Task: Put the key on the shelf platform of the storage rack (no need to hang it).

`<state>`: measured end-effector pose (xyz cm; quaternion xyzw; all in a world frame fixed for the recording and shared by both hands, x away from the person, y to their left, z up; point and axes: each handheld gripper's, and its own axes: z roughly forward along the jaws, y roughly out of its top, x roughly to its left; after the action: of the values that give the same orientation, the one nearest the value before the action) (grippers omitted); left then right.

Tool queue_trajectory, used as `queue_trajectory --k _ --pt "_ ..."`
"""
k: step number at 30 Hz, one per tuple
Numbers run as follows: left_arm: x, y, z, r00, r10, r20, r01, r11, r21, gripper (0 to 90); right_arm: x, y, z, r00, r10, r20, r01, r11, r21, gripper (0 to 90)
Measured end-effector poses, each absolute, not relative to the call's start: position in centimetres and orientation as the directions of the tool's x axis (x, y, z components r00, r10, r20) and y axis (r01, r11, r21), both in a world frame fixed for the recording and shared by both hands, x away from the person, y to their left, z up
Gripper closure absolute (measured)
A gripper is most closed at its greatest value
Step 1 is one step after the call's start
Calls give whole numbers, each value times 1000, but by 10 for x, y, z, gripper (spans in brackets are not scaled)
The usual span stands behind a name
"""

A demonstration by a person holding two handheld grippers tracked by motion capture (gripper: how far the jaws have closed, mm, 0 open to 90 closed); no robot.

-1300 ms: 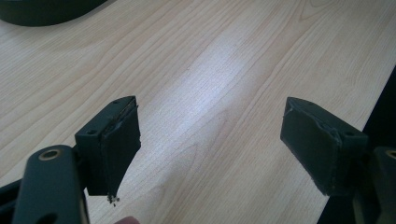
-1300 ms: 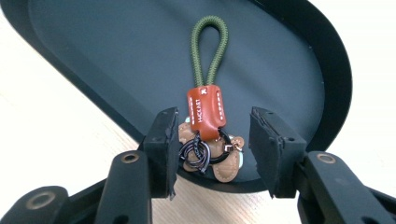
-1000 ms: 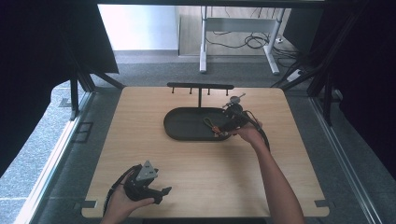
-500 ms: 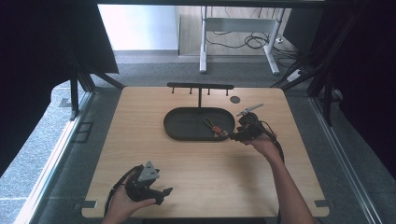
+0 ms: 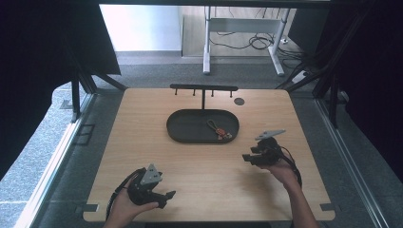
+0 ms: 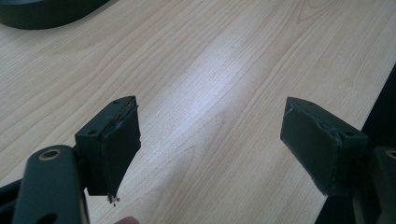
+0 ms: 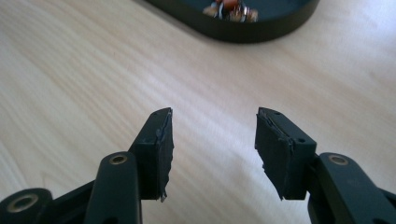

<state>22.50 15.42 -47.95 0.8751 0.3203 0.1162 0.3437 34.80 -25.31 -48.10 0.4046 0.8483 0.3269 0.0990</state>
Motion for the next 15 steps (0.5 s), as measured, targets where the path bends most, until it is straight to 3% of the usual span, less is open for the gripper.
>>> queue_trajectory --k 15 --pt "225 153 -481 768 641 -16 484 -563 670 205 319 -277 -512 -630 770 98 645 448 619 468"
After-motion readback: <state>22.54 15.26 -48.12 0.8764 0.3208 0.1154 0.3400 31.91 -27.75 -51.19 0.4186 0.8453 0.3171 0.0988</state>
